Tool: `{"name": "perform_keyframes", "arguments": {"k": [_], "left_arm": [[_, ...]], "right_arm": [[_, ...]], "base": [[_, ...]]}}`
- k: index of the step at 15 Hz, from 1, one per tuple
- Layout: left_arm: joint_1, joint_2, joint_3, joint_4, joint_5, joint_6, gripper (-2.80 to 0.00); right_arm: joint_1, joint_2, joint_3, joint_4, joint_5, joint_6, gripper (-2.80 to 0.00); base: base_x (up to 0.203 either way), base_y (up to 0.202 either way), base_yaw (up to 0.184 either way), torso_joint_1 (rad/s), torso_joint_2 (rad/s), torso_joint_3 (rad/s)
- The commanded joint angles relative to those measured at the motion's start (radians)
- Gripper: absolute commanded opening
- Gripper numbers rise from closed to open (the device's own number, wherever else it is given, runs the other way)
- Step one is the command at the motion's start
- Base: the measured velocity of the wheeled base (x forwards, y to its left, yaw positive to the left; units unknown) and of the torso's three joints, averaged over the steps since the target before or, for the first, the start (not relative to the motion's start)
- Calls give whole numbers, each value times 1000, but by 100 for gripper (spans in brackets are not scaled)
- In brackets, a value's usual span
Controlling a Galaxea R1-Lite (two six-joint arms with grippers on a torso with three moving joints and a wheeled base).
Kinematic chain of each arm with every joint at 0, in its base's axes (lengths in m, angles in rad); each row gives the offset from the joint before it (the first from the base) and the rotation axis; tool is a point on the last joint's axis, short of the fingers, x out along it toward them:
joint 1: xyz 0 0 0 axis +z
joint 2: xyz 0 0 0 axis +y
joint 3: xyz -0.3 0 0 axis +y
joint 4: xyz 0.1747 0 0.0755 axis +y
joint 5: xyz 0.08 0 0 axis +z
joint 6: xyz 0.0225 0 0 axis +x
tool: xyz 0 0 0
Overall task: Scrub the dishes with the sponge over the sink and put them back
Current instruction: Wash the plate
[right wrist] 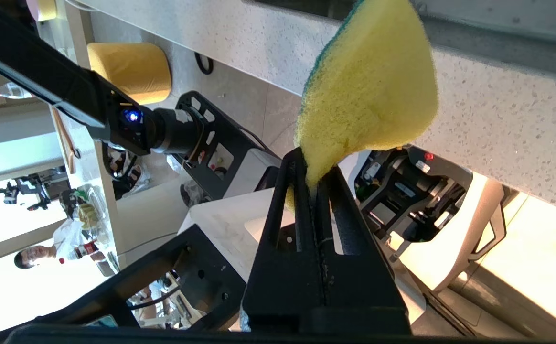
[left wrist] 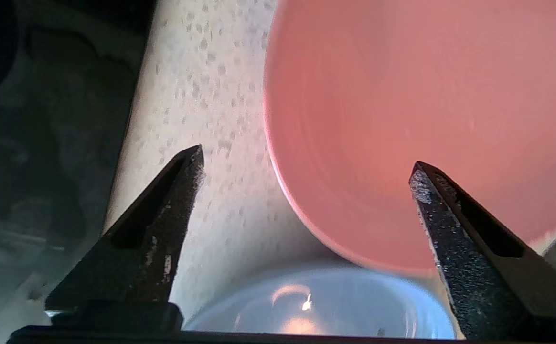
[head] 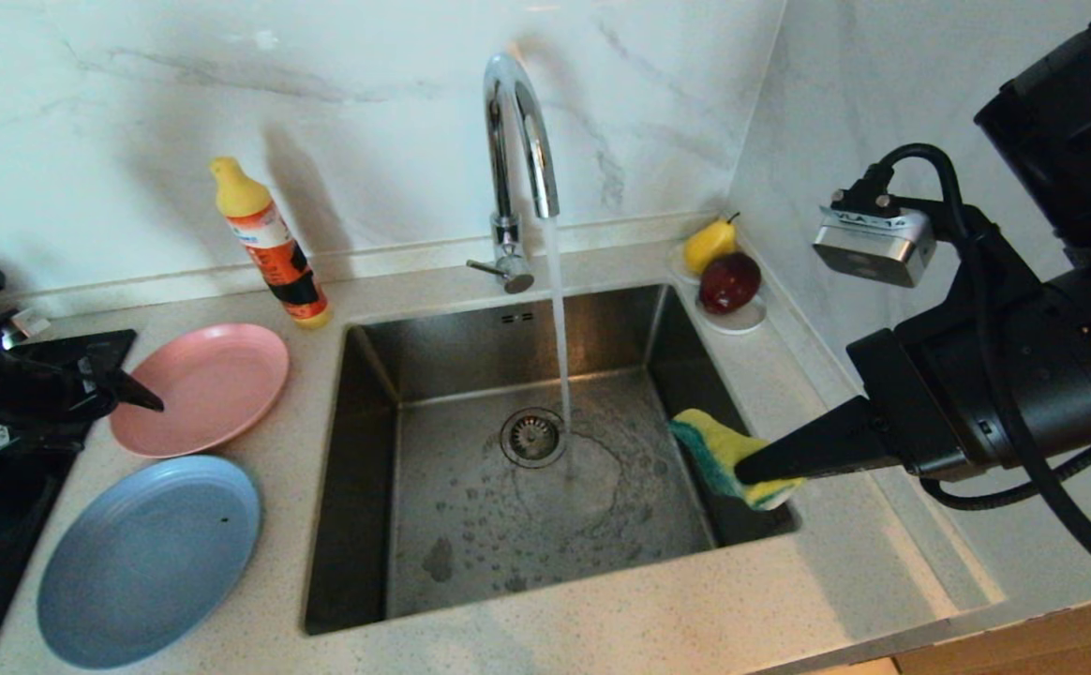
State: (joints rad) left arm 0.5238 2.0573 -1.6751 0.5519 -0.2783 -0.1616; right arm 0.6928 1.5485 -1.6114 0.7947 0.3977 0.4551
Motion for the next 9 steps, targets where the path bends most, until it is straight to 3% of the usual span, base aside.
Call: {"name": "perform_keyframes", "arguments": {"k": [1, 4, 6, 9], "left_arm": [[-1, 33, 0, -26, -2, -23, 0], [-1, 51, -4, -76, -19, -89, 0], [-1, 55, -4, -122, -68, -153, 0], [-3, 56, -15, -126, -117, -183, 0]], "right_arm": [[1, 4, 8, 3, 1, 1, -280], [-2, 7, 13, 3, 1, -1, -280], [-2, 7, 22, 3, 1, -1, -280], [-7, 7, 22, 3, 1, -3, -280]], "base": [[0, 0, 0, 0, 0, 0], [0, 0, 0, 0, 0, 0], [0, 0, 0, 0, 0, 0], [0, 0, 0, 0, 0, 0]]}}
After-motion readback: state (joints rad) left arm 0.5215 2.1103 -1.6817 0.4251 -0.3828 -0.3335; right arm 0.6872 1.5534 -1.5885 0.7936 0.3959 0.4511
